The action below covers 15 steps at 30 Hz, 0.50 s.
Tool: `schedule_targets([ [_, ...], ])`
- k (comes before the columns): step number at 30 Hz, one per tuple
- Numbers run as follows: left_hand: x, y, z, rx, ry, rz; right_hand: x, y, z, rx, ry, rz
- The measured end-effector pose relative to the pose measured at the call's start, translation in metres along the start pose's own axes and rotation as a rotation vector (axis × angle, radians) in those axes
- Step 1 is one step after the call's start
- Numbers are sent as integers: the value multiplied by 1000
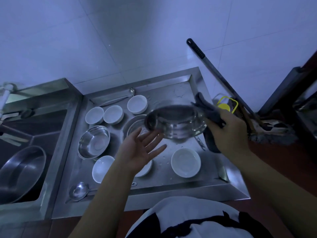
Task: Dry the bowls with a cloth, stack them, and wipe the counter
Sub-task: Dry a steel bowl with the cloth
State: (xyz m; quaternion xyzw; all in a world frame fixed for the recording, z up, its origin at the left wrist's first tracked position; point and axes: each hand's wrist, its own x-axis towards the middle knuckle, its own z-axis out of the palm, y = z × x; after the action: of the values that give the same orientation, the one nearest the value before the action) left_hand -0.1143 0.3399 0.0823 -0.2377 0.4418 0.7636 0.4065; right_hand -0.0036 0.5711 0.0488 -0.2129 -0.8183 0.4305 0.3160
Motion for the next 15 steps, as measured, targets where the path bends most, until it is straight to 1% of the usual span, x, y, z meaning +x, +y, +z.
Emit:
schedule_targets([
  [2, 0, -8, -9, 251, 114, 169, 9, 8, -3, 124, -42, 215],
  [3, 1, -9, -14, 350, 139, 270, 11, 10, -4, 206, -44, 297],
  [4, 1, -10, -18, 441, 123, 355, 11, 11, -5, 297, -40, 380],
  [5, 1, -11, -20, 511, 66, 402, 10, 9, -6, 392, -35, 466],
  [6, 2, -12, -22, 551, -13, 409, 8, 7, -6, 482, -38, 552],
  [8, 0, -17, -18, 538, -160, 373, 3, 4, -4, 609, -63, 702],
  [10, 0, -22, -14, 491, -241, 371, -1, 3, -3, 661, -111, 808],
  [12, 2, -25, -11, 438, -255, 384, -4, 2, -1, 680, -129, 859],
  [15, 5, -28, -6, 401, -243, 406, -10, 1, 3, 698, -146, 879],
])
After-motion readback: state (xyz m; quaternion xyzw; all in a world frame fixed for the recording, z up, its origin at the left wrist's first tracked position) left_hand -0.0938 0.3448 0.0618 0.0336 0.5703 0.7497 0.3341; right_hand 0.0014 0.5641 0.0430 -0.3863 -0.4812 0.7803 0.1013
